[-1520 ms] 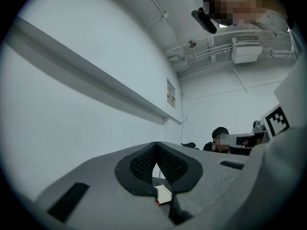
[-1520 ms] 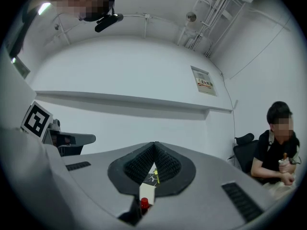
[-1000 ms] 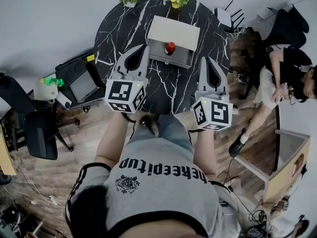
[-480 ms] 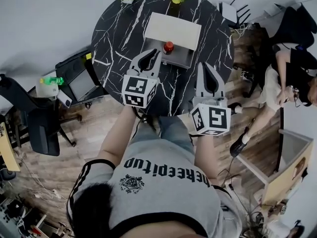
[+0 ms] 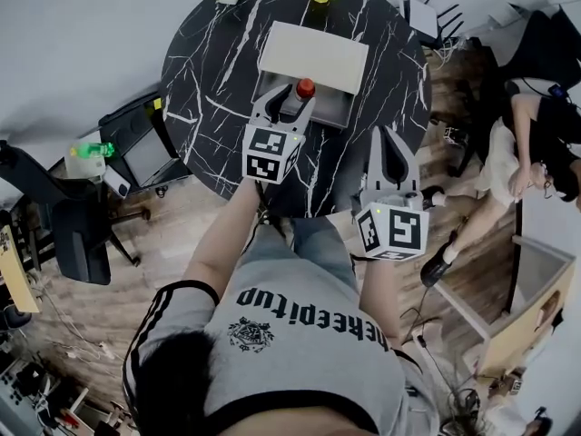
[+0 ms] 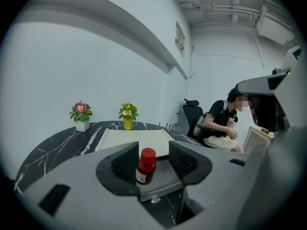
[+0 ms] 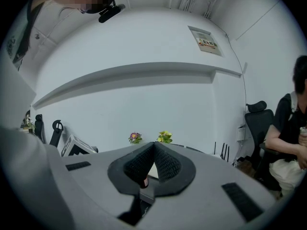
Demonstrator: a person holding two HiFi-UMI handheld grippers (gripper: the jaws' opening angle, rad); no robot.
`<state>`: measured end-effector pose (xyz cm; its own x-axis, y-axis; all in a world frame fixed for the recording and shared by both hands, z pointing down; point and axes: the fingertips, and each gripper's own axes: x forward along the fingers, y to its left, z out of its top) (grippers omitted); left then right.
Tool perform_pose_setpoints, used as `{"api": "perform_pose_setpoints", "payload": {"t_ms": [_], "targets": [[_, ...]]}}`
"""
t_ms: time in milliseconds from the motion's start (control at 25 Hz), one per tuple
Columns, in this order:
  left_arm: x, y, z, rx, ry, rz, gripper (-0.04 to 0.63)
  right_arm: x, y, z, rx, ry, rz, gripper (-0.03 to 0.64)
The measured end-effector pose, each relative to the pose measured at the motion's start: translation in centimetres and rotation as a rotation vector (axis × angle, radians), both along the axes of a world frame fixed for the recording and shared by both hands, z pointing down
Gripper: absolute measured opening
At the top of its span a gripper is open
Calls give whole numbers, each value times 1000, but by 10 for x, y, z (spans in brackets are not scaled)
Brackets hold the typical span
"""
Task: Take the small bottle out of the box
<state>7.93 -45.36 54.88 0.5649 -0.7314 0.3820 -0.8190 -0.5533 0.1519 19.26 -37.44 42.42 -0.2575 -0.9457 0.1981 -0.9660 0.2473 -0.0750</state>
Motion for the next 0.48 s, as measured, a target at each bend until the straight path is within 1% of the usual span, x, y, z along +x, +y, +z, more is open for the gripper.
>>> {"api": "perform_pose_setpoints", "payload": {"t_ms": [160, 480], "targets": [[7, -10, 21, -41, -21, -1, 201, 7, -3, 6, -16, 10, 9, 0], [16, -26, 51, -89, -64, -23, 210, 18, -9, 14, -36, 14, 21, -2]]}}
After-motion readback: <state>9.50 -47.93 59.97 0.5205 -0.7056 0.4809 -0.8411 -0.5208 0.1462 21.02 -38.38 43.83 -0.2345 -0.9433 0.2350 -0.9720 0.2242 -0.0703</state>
